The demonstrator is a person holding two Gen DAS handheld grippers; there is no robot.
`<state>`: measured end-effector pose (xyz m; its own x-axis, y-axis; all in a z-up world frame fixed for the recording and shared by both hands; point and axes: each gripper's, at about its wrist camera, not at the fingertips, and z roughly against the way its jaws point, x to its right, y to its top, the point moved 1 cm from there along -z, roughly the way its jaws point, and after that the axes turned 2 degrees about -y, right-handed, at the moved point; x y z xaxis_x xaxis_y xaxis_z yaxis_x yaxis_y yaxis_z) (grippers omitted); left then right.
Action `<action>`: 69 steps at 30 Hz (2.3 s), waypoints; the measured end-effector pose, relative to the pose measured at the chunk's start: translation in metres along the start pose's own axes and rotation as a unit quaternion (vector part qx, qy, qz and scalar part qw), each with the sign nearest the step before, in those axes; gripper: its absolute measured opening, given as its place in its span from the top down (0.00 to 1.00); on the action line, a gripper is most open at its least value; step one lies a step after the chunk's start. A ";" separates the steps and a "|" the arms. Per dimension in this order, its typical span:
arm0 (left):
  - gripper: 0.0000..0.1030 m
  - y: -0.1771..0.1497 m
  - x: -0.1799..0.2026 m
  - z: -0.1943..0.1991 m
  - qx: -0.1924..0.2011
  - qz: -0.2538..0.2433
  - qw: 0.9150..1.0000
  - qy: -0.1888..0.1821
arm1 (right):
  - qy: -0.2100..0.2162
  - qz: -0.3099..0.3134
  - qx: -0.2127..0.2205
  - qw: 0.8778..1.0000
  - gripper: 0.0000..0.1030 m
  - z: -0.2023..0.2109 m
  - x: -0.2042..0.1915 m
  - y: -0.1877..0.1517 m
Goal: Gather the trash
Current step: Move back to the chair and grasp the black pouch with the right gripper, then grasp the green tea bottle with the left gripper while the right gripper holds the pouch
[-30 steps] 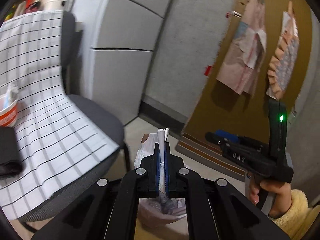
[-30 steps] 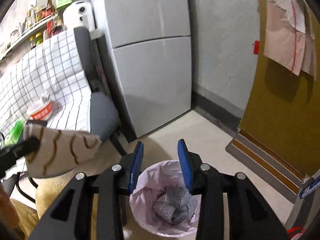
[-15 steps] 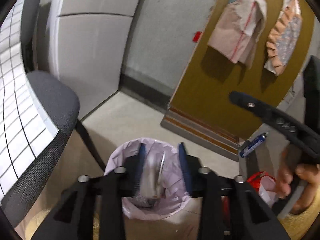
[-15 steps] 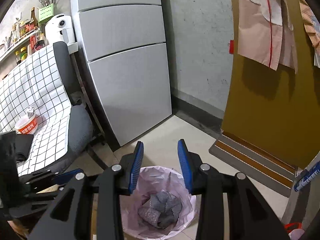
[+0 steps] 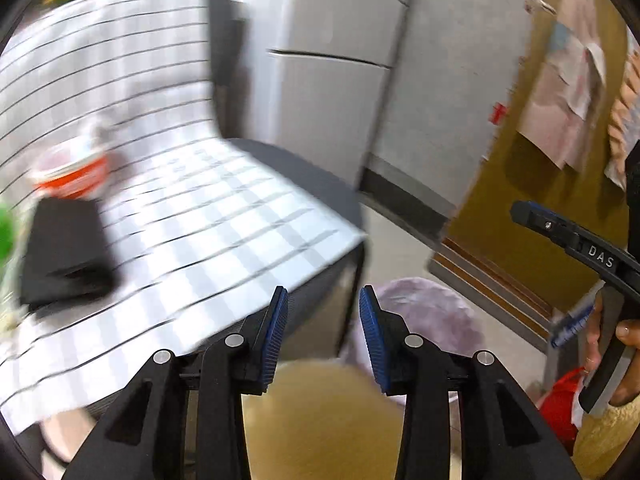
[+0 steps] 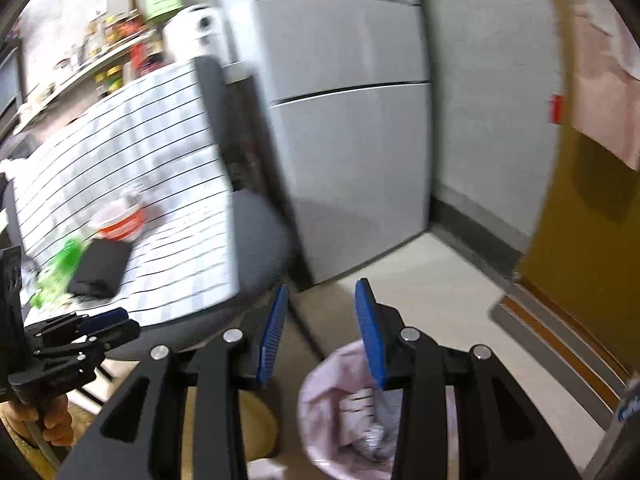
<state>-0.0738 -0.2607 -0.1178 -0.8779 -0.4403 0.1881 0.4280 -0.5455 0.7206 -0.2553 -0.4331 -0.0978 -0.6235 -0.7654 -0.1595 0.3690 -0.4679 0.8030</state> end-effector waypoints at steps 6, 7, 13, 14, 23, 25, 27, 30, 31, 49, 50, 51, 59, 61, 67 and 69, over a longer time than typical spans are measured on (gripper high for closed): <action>0.62 -0.023 -0.062 0.054 0.022 0.053 0.995 0.083 | 0.091 0.072 -0.037 0.993 0.62 -0.028 -0.087 0.013; 0.62 -0.028 -0.076 0.065 0.026 0.065 0.993 0.097 | 0.103 0.088 -0.041 0.990 0.57 -0.031 -0.102 0.013; 0.62 -0.050 -0.139 0.116 0.048 0.132 0.976 0.168 | 0.169 0.195 -0.036 0.966 0.37 -0.046 -0.211 0.013; 0.62 -0.054 -0.148 0.124 0.052 0.140 0.972 0.181 | 0.178 0.206 -0.036 0.962 0.27 -0.049 -0.227 0.012; 0.62 -0.079 -0.204 0.159 0.071 0.206 0.947 0.234 | 0.164 0.325 -0.038 0.931 0.11 -0.090 -0.342 -0.007; 0.62 -0.083 -0.211 0.161 0.074 0.217 0.946 0.231 | 0.148 0.353 -0.041 0.923 0.11 -0.103 -0.361 -0.014; 0.62 -0.086 -0.215 0.161 0.076 0.224 0.945 0.228 | 0.125 0.381 -0.044 0.915 0.11 -0.117 -0.378 -0.021; 0.62 -0.089 -0.220 0.159 0.076 0.231 0.944 0.222 | 0.082 0.412 -0.054 0.906 0.11 -0.138 -0.391 -0.032; 0.62 -0.091 -0.222 0.158 0.076 0.233 0.944 0.220 | 0.074 0.415 -0.061 0.905 0.11 -0.144 -0.392 -0.034; 0.61 -0.092 -0.232 0.163 0.075 0.243 0.939 0.231 | 0.140 0.296 -0.045 0.944 0.91 -0.109 -0.343 -0.006; 0.58 -0.090 -0.233 0.165 0.077 0.242 0.939 0.232 | 0.152 0.285 -0.038 0.946 0.92 -0.100 -0.336 -0.001; 0.52 -0.086 -0.235 0.166 0.081 0.242 0.938 0.233 | 0.161 0.275 -0.032 0.947 0.92 -0.094 -0.330 0.004; 0.16 -0.025 -0.264 0.151 0.085 0.204 0.941 0.258 | 0.181 0.215 0.018 0.960 0.92 -0.057 -0.285 0.032; 0.16 -0.011 -0.275 0.139 0.076 0.196 0.942 0.263 | 0.180 0.209 0.023 0.961 0.92 -0.058 -0.281 0.035; 0.16 0.017 -0.314 0.092 0.024 0.187 0.942 0.278 | 0.179 0.200 0.018 0.963 0.92 -0.070 -0.274 0.040; 0.16 0.021 -0.330 0.079 0.007 0.201 0.941 0.272 | 0.178 0.198 0.018 0.964 0.92 -0.072 -0.272 0.040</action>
<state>0.2080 -0.0704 -0.1116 -0.4045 -0.9109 0.0811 0.6960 -0.2491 0.6735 -0.0213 -0.2753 -0.0640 -0.1603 -0.9869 -0.0183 0.5019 -0.0975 0.8594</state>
